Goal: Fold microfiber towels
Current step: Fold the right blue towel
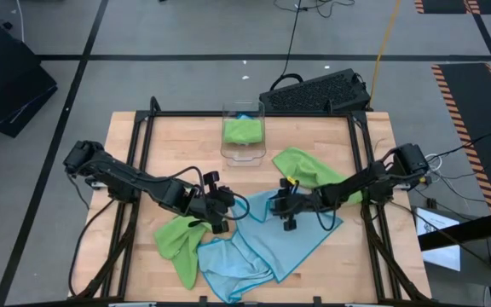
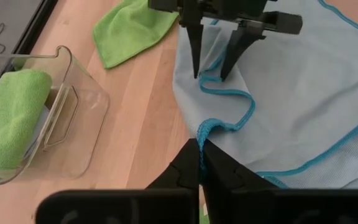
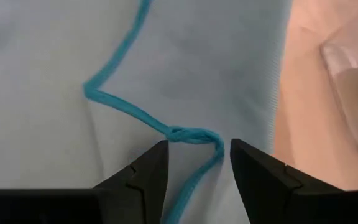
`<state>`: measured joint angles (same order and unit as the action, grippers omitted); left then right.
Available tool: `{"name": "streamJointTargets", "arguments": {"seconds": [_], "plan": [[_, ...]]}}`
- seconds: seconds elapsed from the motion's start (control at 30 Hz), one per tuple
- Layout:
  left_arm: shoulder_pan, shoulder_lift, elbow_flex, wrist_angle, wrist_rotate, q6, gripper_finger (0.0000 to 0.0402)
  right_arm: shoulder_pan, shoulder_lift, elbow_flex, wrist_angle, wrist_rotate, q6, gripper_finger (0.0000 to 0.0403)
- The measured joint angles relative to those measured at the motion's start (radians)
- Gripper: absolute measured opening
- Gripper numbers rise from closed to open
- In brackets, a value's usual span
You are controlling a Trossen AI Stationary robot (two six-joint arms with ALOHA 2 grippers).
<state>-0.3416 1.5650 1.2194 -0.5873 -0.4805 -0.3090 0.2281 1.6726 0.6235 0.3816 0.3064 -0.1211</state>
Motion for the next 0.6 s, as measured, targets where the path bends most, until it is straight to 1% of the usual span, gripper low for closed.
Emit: {"name": "streamJointTargets", "arguments": {"seconds": [0.13, 0.23, 0.33, 0.5, 0.53, 0.6], "plan": [[0.000, 0.000, 0.000, 0.002, 0.000, 0.000, 0.0011, -0.025, 0.000, 0.001, 0.001, -0.045, -0.012, 0.0161], [0.000, 0.000, 0.000, 0.002, 0.000, 0.000, 0.0014, -0.039, 0.000, 0.001, 0.006, -0.047, -0.026, 0.0143], [0.000, 0.000, 0.000, 0.002, 0.000, 0.000, 0.0006, -0.055, 0.000, 0.001, 0.005, -0.048, -0.023, 0.0107], [0.000, 0.000, 0.000, 0.001, 0.000, 0.000, 0.0010, -0.068, -0.002, 0.001, 0.001, -0.047, -0.012, 0.0021], [0.000, 0.000, 0.000, -0.002, 0.000, -0.001, 0.0012, -0.070, -0.012, 0.001, -0.003, -0.048, -0.013, 0.0011], [-0.003, 0.000, 0.000, -0.019, -0.001, -0.013, 0.0010, -0.078, -0.041, 0.001, -0.004, -0.029, -0.011, 0.0009]]}}
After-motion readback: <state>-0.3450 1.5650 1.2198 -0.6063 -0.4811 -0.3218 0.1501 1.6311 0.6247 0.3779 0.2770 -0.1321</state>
